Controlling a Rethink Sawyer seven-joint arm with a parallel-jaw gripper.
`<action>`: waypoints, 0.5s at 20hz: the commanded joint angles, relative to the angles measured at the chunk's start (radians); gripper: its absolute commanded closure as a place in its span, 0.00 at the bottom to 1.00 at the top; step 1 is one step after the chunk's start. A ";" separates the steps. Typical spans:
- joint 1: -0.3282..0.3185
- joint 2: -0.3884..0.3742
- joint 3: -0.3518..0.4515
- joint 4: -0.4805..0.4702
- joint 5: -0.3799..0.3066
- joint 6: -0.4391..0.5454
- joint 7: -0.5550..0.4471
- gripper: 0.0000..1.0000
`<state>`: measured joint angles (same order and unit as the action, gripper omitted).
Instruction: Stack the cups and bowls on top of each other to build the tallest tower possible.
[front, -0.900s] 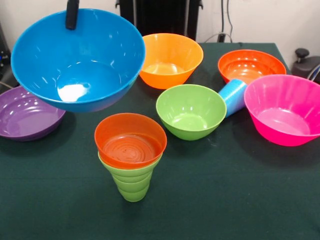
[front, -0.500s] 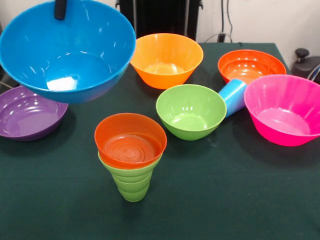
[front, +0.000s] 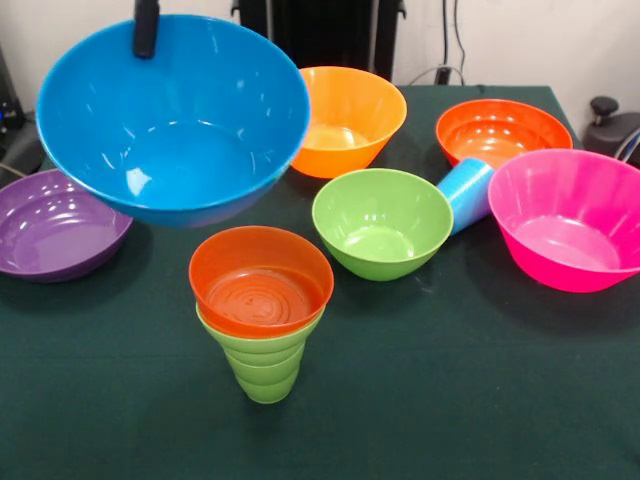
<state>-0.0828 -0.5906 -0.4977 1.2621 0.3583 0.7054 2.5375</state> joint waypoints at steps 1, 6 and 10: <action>0.014 0.055 0.160 -0.043 -0.083 -0.019 -0.090 1.00; 0.024 0.082 0.162 -0.087 -0.102 -0.014 -0.049 1.00; 0.018 0.102 0.163 -0.120 -0.105 -0.014 -0.040 1.00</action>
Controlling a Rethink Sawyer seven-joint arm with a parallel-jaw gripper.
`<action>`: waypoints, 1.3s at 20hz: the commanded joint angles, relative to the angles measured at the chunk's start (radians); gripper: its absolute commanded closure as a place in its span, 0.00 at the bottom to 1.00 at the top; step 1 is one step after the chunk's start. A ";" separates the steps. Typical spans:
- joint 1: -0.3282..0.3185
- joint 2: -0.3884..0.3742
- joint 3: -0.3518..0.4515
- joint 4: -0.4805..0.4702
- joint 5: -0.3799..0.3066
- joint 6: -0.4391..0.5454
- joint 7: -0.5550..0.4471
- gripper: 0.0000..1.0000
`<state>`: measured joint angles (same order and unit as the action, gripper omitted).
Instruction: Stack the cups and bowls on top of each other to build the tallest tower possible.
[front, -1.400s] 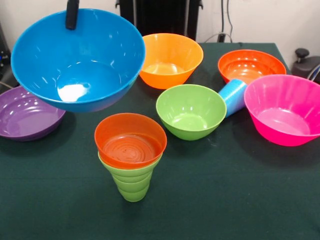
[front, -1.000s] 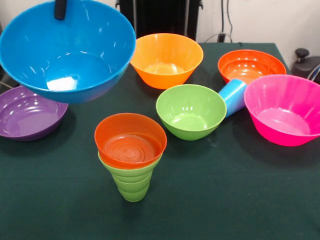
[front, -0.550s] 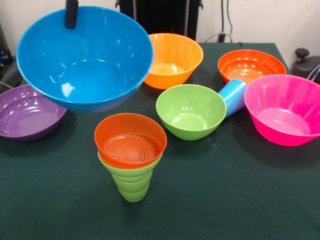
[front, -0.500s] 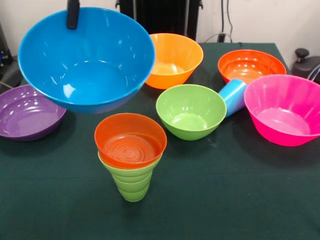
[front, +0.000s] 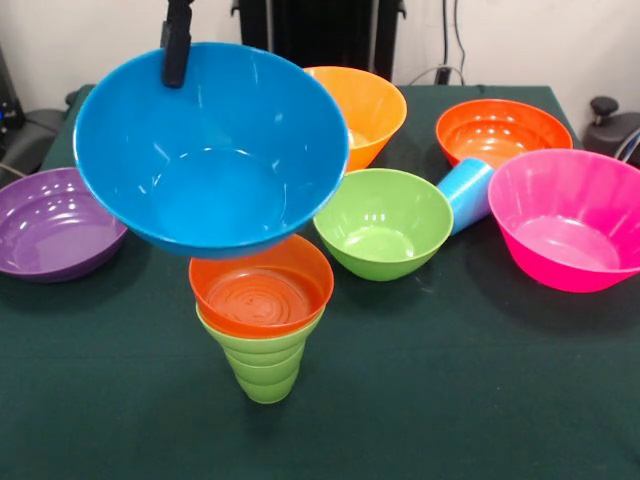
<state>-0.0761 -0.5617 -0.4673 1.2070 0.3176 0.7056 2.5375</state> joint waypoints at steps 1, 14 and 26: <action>0.011 0.075 0.134 -0.067 -0.065 -0.017 -0.040 1.00; 0.025 0.103 0.137 -0.065 -0.070 -0.077 -0.007 1.00; 0.045 0.082 0.140 -0.014 -0.072 -0.130 0.009 1.00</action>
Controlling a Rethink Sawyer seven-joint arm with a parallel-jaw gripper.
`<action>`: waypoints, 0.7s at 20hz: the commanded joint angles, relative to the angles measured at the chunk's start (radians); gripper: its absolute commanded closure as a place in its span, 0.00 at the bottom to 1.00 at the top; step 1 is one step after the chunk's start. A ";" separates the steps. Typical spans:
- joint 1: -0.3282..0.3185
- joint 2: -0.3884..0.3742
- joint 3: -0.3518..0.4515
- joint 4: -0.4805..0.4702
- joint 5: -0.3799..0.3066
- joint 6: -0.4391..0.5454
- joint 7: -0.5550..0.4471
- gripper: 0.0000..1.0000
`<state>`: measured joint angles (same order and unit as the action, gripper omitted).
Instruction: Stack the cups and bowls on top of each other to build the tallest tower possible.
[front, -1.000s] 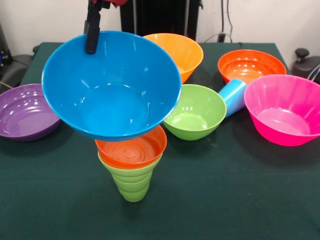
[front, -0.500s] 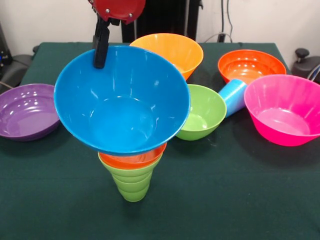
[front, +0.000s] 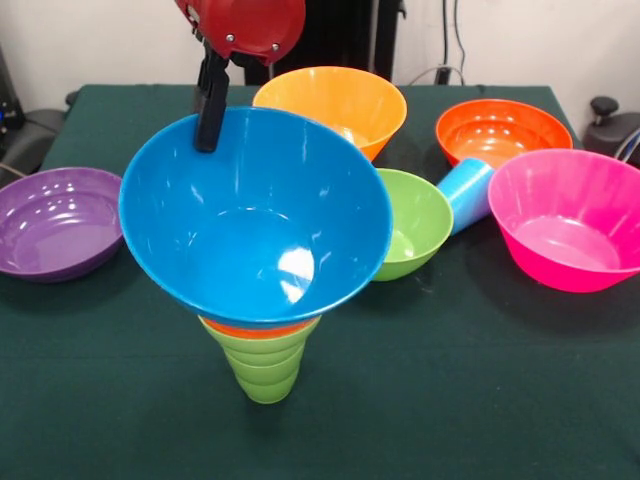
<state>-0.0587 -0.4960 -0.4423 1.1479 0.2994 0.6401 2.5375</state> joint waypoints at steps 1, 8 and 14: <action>0.031 0.015 0.115 0.051 -0.056 -0.072 0.010 1.00; 0.053 0.016 0.107 0.090 -0.063 -0.122 0.029 1.00; 0.064 0.003 0.105 0.110 -0.060 -0.130 0.033 1.00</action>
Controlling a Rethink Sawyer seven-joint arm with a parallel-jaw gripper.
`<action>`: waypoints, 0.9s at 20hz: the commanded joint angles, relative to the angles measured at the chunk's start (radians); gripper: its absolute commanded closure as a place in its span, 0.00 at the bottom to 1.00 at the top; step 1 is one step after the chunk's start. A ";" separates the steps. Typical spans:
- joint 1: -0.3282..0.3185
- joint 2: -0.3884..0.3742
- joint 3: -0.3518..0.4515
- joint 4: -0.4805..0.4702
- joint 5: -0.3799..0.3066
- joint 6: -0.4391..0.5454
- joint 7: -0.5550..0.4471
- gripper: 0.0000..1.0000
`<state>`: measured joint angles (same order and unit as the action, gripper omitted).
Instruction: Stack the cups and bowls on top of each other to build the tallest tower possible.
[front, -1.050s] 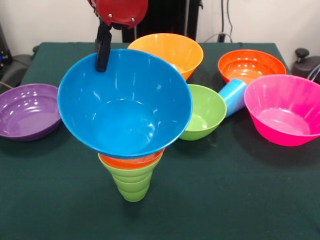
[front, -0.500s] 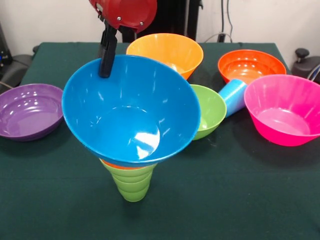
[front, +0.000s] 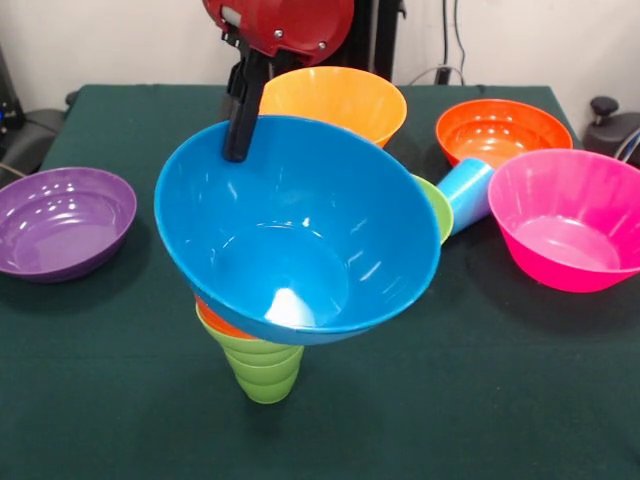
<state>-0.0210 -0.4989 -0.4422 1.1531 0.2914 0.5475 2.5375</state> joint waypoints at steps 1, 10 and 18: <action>0.029 0.004 0.105 0.109 -0.051 -0.038 0.033 1.00; 0.049 0.012 0.099 0.138 -0.057 -0.049 0.041 1.00; 0.043 0.007 0.109 0.177 -0.066 -0.053 0.014 1.00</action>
<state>0.0138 -0.5031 -0.4417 1.2212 0.2877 0.5391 2.5375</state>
